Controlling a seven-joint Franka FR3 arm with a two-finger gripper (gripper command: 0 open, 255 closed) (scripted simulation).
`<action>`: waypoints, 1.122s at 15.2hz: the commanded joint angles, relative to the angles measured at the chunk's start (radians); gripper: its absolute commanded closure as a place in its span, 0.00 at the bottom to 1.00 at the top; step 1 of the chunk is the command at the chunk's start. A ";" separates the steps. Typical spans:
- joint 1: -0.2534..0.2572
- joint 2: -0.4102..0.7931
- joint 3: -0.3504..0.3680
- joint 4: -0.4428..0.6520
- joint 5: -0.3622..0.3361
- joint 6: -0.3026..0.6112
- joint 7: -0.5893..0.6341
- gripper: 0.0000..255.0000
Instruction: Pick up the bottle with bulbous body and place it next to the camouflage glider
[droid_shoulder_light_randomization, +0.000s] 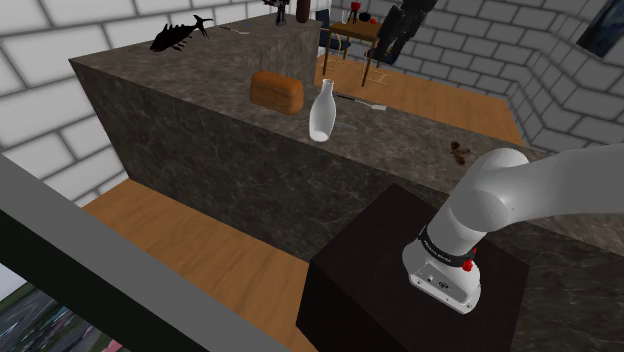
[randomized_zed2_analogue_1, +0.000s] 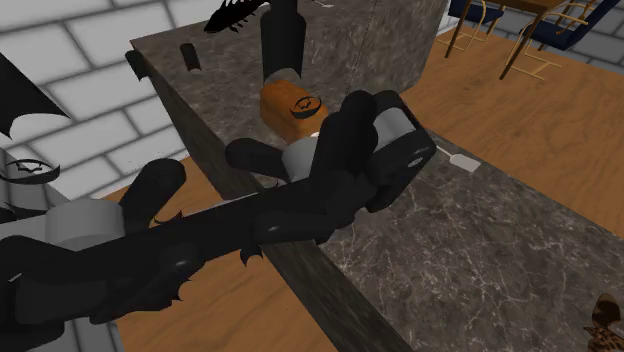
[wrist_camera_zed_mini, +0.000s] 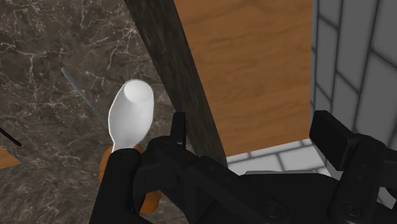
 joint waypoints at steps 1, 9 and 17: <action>0.000 0.000 0.000 0.000 0.000 0.000 0.000 0.00; -0.005 0.270 -0.077 0.068 -0.031 0.153 -0.089 0.00; -0.006 0.570 -0.146 0.214 -0.021 0.257 -0.181 0.00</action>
